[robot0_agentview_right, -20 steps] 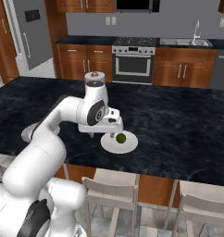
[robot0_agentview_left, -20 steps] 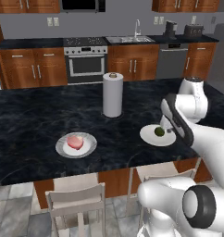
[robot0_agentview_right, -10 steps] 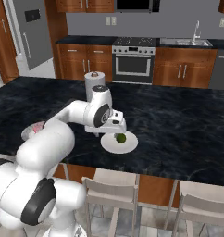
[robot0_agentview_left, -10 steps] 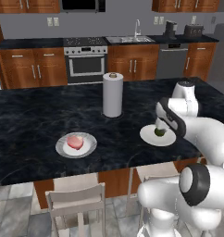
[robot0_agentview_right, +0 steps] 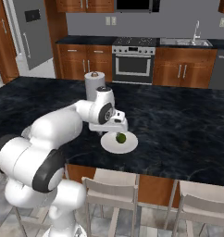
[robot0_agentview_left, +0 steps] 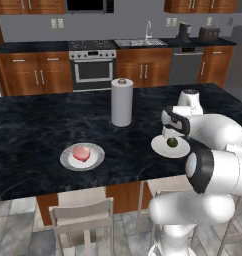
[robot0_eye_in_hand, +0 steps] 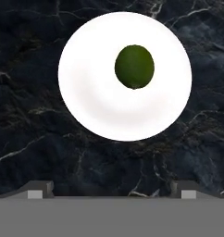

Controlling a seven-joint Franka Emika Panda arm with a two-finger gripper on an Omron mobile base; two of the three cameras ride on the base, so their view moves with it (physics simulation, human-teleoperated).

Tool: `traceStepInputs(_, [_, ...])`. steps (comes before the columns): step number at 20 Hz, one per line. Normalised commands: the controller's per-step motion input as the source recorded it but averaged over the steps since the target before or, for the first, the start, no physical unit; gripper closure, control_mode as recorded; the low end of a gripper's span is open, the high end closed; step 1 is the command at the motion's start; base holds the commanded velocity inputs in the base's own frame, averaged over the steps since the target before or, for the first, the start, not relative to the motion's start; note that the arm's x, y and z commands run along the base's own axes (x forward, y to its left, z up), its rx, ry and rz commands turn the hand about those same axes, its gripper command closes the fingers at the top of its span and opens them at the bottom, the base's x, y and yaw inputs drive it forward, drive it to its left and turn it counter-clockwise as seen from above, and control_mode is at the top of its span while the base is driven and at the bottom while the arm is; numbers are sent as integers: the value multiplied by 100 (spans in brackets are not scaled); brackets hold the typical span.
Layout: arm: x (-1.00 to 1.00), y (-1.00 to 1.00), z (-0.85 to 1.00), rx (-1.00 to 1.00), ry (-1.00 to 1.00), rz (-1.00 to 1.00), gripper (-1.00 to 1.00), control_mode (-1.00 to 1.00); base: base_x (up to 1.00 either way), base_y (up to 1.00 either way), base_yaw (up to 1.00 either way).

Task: Transport the steak and lime to the fridge. Place the steak on the rack containing meat and place the lime on the rack containing the vegetable, ensuring meats and vegetables are on different racks.

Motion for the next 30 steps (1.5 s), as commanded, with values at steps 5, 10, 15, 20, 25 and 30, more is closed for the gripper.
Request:
traceStepInputs(5, [37,-11,-26,0,0,-2,-100,-100,0,0,0])
traceStepInputs(10, [25,-18,-21,0,2,-2,-100,-100,0,0,0])
traceStepInputs(15, [19,-15,-20,0,1,0,-100,-100,0,0,0])
traceStepInputs(20, [15,-4,-20,0,0,0,-100,-100,0,0,0])
traceStepInputs(25, [22,0,-23,1,0,0,-100,-100,0,0,0])
traceStepInputs(30, [30,0,-21,2,0,0,-100,-100,0,0,0])
